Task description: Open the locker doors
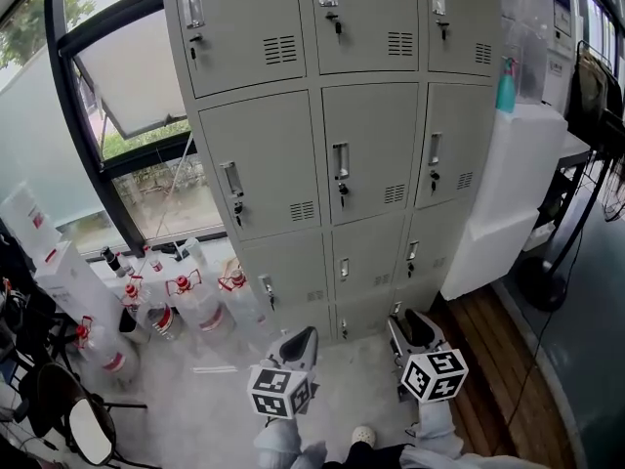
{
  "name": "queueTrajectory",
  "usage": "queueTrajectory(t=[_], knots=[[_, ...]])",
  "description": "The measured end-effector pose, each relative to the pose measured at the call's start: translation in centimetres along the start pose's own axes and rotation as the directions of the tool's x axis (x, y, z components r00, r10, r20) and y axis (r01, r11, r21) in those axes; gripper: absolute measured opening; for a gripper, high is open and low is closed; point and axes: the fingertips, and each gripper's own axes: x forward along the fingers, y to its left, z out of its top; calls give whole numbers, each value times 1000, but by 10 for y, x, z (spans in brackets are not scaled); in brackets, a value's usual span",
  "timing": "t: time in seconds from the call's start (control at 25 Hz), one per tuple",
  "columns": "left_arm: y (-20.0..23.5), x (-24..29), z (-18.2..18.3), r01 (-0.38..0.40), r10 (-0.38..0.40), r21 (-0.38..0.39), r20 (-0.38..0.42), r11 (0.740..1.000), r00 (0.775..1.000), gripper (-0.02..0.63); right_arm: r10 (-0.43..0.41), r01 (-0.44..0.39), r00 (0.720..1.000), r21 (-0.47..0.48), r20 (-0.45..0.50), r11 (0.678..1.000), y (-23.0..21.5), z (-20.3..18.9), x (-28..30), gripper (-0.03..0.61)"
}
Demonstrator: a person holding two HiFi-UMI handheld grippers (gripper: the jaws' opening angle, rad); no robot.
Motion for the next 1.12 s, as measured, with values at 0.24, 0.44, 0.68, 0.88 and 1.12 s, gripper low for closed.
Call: queueTrajectory(t=[0.24,0.44,0.68,0.88,1.12], knots=[[15,27,-1,-30,29,-26,-14,999,999,12,17,-17,1000,13,-27,1000,-17,-2,33,153],[26,50,4,-59,59,-28,-3,998,998,12,53,-53,998,2,-26,999,-28,4,60,153],[32,74,5,-85,85,-42,13,996,996,12,95,-95,995,0,-29,995,-42,6,88,153],[37,84,6,-108,108,-42,9,993,994,12,134,-134,990,5,-49,991,-44,3,101,153],[41,95,11,-110,111,-46,16,993,994,12,182,-182,982,1,-45,983,-35,7,111,153]])
